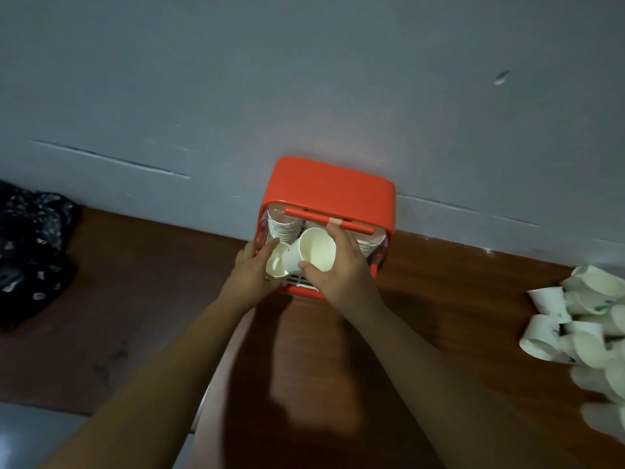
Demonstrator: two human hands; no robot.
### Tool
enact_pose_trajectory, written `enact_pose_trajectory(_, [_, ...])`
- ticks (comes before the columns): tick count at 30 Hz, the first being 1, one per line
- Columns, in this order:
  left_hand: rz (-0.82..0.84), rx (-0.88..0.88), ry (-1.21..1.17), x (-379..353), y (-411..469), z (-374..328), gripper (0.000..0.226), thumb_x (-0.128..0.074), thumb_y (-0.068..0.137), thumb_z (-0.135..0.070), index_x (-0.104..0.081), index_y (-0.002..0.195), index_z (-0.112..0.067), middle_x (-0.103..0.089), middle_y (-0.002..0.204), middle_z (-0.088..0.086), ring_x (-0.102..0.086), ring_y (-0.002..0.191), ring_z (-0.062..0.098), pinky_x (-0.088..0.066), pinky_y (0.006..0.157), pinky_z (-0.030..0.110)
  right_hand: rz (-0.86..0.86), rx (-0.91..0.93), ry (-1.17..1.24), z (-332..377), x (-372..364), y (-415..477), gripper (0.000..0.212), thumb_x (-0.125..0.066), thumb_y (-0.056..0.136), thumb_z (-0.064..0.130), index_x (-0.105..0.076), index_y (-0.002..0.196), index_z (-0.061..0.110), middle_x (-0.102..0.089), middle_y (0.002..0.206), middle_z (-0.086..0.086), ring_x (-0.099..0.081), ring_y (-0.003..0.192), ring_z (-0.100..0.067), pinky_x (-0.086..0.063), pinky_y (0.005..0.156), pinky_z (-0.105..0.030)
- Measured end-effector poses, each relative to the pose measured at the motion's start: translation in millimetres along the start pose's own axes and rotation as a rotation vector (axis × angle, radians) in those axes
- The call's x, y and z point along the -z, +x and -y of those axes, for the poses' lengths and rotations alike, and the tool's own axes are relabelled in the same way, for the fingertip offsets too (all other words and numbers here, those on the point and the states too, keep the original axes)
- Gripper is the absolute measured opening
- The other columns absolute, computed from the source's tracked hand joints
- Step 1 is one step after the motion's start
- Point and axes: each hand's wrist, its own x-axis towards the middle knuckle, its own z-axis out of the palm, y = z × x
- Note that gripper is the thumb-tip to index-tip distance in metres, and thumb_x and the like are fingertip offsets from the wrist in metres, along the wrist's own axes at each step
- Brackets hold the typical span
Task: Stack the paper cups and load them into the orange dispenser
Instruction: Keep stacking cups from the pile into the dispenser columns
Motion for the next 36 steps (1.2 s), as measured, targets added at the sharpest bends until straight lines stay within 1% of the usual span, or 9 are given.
enact_pose_trajectory(5, [0.068, -0.008, -0.204, 10, 0, 28, 0.085, -0.081, 0.077, -0.026, -0.038, 0.150, -0.034, -0.052, 0.138, 0.000, -0.053, 0.124, 0.013, -0.049, 0.104, 0.042, 0.128, -0.049, 0.014, 6, -28, 15, 0.068, -0.081, 0.075, 0.029, -0.050, 0.133, 0.012, -0.052, 0.130, -0.003, -0.047, 0.119, -0.016, -0.032, 0.095, -0.015])
enact_pose_trajectory(9, [-0.015, 0.070, -0.401, 17, -10, 25, 0.047, -0.062, 0.092, -0.001, -0.055, 0.137, -0.013, -0.062, 0.129, 0.002, -0.057, 0.102, -0.015, -0.047, 0.085, 0.004, 0.230, -0.020, -0.120, -1, -56, 16, 0.076, -0.078, 0.076, 0.031, -0.043, 0.140, 0.009, -0.047, 0.138, -0.007, -0.044, 0.128, -0.024, -0.035, 0.108, -0.033])
enact_pose_trajectory(12, [-0.079, 0.101, -0.530, 20, -13, 24, 0.032, -0.056, 0.099, -0.009, -0.061, 0.131, -0.013, -0.067, 0.124, 0.000, -0.063, 0.105, -0.002, -0.049, 0.090, 0.010, 0.327, -0.001, -0.175, -10, -71, 17, 0.078, -0.079, 0.075, 0.031, -0.044, 0.140, 0.007, -0.051, 0.134, -0.011, -0.047, 0.124, -0.027, -0.038, 0.104, -0.036])
enact_pose_trajectory(15, [-0.003, 0.058, -0.643, 20, -11, 29, 0.043, -0.062, 0.098, -0.016, -0.054, 0.141, -0.016, -0.060, 0.136, 0.000, -0.061, 0.119, 0.008, -0.050, 0.098, 0.019, 0.393, 0.030, -0.172, -23, -74, 22, 0.068, -0.074, 0.081, 0.021, -0.045, 0.141, 0.006, -0.054, 0.133, -0.014, -0.051, 0.121, -0.030, -0.041, 0.100, -0.039])
enact_pose_trajectory(21, [0.031, -0.063, -0.340, 11, 0, 44, 0.069, -0.079, 0.085, -0.024, -0.048, 0.146, -0.023, -0.056, 0.139, -0.003, -0.058, 0.121, 0.010, -0.052, 0.102, 0.033, 0.333, -0.077, -0.115, -39, -84, 26, 0.070, -0.084, 0.071, 0.026, -0.053, 0.134, 0.020, -0.065, 0.124, -0.001, -0.059, 0.114, -0.020, -0.046, 0.095, -0.035])
enact_pose_trajectory(26, [0.034, -0.044, -0.353, 7, -2, 40, 0.072, -0.082, 0.081, -0.029, -0.048, 0.144, -0.025, -0.055, 0.137, -0.007, -0.057, 0.119, 0.005, -0.051, 0.094, 0.019, 0.347, -0.092, -0.114, -44, -80, 15, 0.069, -0.081, 0.075, 0.021, -0.050, 0.135, 0.012, -0.061, 0.127, -0.006, -0.055, 0.116, -0.020, -0.037, 0.090, -0.021])
enact_pose_trajectory(28, [0.015, 0.030, -0.362, 3, -11, 39, 0.066, -0.081, 0.081, -0.032, -0.051, 0.139, -0.021, -0.054, 0.132, -0.005, -0.058, 0.114, 0.005, -0.050, 0.091, 0.018, 0.341, -0.099, -0.121, -47, -69, 4, 0.062, -0.078, 0.077, 0.021, -0.052, 0.132, 0.007, -0.059, 0.124, -0.012, -0.054, 0.117, -0.025, -0.037, 0.092, -0.023])
enact_pose_trajectory(31, [-0.001, 0.183, -0.251, -9, -37, 40, 0.044, -0.074, 0.086, -0.031, -0.057, 0.124, -0.018, -0.055, 0.120, 0.001, -0.060, 0.103, 0.013, -0.054, 0.092, 0.034, 0.312, -0.133, -0.147, -55, -38, -22, 0.053, -0.070, 0.084, 0.023, -0.053, 0.131, 0.006, -0.057, 0.125, -0.013, -0.054, 0.116, -0.026, -0.040, 0.095, -0.027])
enact_pose_trajectory(36, [0.286, 0.149, -0.100, -42, -66, 4, 0.027, -0.066, 0.091, -0.028, -0.059, 0.113, -0.017, -0.063, 0.112, 0.003, -0.062, 0.102, 0.022, -0.051, 0.090, 0.035, 0.314, -0.286, -0.287, -107, 34, -76, 0.055, -0.068, 0.087, 0.028, -0.050, 0.136, 0.010, -0.051, 0.137, -0.011, -0.046, 0.128, -0.023, -0.032, 0.103, -0.025])
